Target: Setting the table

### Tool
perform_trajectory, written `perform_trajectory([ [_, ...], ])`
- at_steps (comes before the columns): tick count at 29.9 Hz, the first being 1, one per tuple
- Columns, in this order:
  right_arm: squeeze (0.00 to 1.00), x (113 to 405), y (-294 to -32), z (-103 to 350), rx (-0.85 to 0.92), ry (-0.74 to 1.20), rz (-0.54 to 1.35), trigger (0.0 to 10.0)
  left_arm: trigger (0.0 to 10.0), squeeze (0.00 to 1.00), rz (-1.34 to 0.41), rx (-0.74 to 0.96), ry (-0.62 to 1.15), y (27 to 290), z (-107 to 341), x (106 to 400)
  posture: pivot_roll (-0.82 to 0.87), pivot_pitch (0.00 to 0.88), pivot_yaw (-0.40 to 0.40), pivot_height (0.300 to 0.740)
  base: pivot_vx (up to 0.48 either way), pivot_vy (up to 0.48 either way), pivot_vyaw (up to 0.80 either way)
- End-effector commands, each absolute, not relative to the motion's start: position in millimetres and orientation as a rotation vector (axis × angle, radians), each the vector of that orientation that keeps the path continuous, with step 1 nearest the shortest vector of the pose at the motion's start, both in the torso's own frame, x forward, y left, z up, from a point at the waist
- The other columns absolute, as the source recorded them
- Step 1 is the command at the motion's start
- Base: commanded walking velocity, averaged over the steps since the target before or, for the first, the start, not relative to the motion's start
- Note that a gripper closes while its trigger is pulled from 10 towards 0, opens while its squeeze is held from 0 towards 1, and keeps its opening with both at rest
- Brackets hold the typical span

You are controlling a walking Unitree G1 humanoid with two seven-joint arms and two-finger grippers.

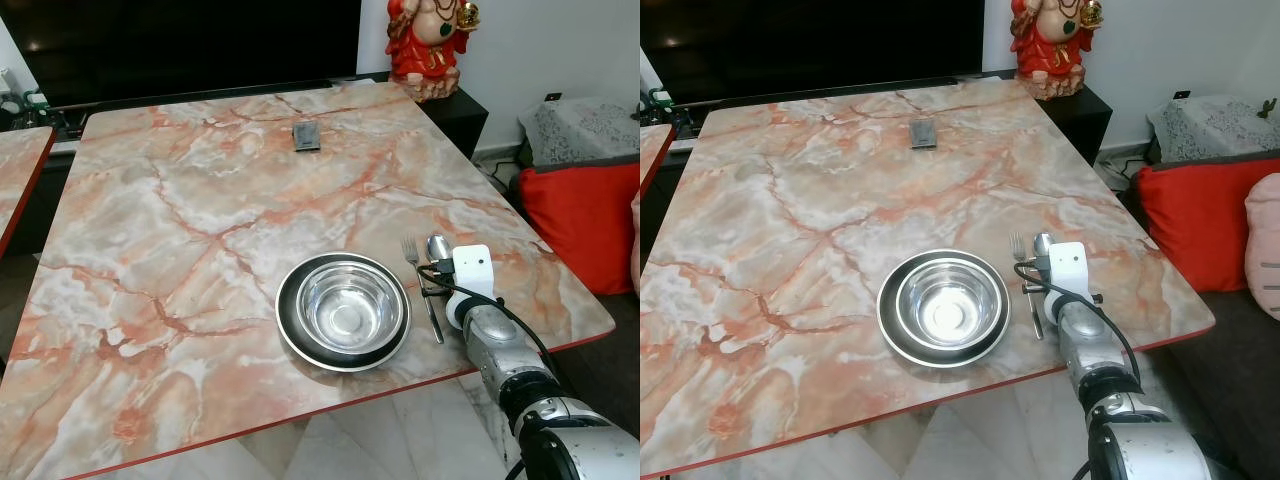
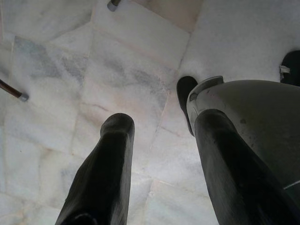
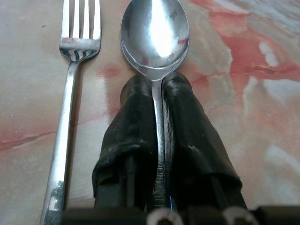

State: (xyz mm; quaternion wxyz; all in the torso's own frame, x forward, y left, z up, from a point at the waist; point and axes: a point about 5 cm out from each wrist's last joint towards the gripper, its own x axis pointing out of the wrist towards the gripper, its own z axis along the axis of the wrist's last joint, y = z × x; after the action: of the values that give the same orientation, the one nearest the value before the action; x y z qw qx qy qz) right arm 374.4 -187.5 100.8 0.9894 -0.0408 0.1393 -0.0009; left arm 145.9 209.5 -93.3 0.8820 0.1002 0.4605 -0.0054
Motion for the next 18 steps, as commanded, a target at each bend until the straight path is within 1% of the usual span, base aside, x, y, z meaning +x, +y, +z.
perform_trajectory([
  [1, 0.21, 372.1, -183.6, 93.9, -0.076, 0.313, 0.012, 10.0, 10.0, 0.00, -0.036, 0.199, 1.005, 204.9, -99.2, 132.7, 0.01, 0.171, -0.019, 0.740, 0.000, 0.000, 0.00],
  [8, 0.22, 371.8, -183.6, 93.4, -0.076, 0.316, 0.012, 10.0, 10.0, 0.00, -0.032, 0.200, 1.005, 209.3, -98.7, 131.3, 0.01, 0.171, -0.018, 0.740, 0.000, 0.000, 0.00],
  [9, 0.29, 371.8, -183.7, 93.4, -0.076, 0.316, 0.012, 10.0, 10.0, 0.00, -0.031, 0.201, 1.003, 210.7, -98.2, 132.1, 0.01, 0.171, -0.018, 0.740, 0.000, 0.000, 0.00],
  [10, 0.45, 371.8, -183.8, 93.5, -0.075, 0.315, 0.011, 10.0, 10.0, 0.00, -0.031, 0.202, 1.002, 211.3, -97.9, 132.6, 0.01, 0.171, -0.017, 0.740, 0.000, 0.000, 0.00],
  [18, 0.43, 371.7, -183.9, 93.5, -0.075, 0.314, 0.011, 10.0, 10.0, 0.00, -0.033, 0.202, 0.996, 209.6, -97.0, 136.9, 0.01, 0.171, -0.018, 0.740, 0.000, 0.000, 0.00],
])
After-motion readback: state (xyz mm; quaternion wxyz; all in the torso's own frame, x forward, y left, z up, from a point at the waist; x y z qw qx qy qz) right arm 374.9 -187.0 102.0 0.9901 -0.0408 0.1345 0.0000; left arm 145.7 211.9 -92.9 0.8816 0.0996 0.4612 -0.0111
